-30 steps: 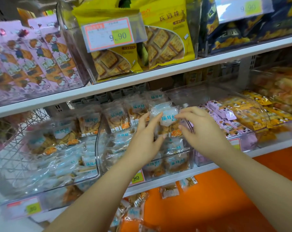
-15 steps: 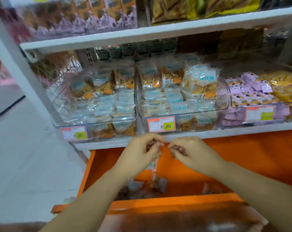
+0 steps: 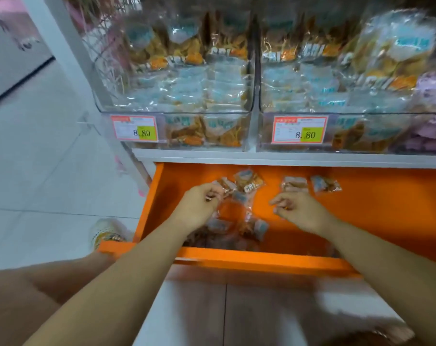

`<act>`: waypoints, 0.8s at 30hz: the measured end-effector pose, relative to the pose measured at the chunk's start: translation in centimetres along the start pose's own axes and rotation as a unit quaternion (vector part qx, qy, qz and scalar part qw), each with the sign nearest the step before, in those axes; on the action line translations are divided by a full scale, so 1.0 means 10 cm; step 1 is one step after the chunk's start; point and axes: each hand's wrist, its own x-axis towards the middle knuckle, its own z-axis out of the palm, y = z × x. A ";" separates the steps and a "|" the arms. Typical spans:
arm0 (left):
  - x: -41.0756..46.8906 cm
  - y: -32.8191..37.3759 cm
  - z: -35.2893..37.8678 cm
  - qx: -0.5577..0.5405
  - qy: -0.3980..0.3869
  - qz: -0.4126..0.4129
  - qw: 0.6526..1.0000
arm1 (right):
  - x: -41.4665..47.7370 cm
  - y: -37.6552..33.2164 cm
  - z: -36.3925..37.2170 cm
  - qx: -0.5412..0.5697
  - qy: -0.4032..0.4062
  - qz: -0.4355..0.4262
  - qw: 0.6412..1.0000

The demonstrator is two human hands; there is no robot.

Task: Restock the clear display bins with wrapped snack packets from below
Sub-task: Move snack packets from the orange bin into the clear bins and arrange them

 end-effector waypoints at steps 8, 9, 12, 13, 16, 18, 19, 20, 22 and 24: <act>-0.24 0.02 0.06 -0.037 -0.017 -0.020 0.999 | -0.33 -0.13 0.03 0.029 -0.024 0.046 0.998; -0.27 0.00 0.06 -0.039 -0.020 -0.023 0.999 | -0.39 -0.13 0.04 0.026 -0.029 0.048 0.998; -0.31 -0.03 0.04 -0.038 -0.022 -0.043 0.998 | -0.50 -0.13 0.06 0.017 -0.042 0.054 0.998; -0.29 -0.04 0.03 -0.033 -0.025 -0.055 0.998 | -0.50 -0.12 0.05 0.013 -0.046 0.057 0.997; -0.13 -0.08 -0.02 -0.010 -0.033 -0.085 0.996 | -0.37 -0.10 -0.01 0.010 -0.046 0.070 0.996; 0.04 -0.15 -0.02 0.004 -0.029 -0.099 0.995 | -0.20 -0.06 -0.02 0.029 -0.038 0.086 0.995; 0.13 -0.18 0.00 0.008 -0.029 -0.109 0.994 | -0.11 -0.04 -0.01 0.041 -0.033 0.098 0.994; 0.23 -0.23 0.03 0.013 -0.032 -0.119 0.992 | -0.01 -0.03 0.02 0.054 -0.030 0.112 0.992; 0.40 -0.33 0.12 0.027 -0.052 -0.148 0.987 | 0.18 0.02 0.14 0.087 -0.025 0.148 0.985; 0.55 -0.43 0.21 0.046 -0.077 -0.165 0.982 | 0.38 0.08 0.29 0.120 -0.024 0.186 0.975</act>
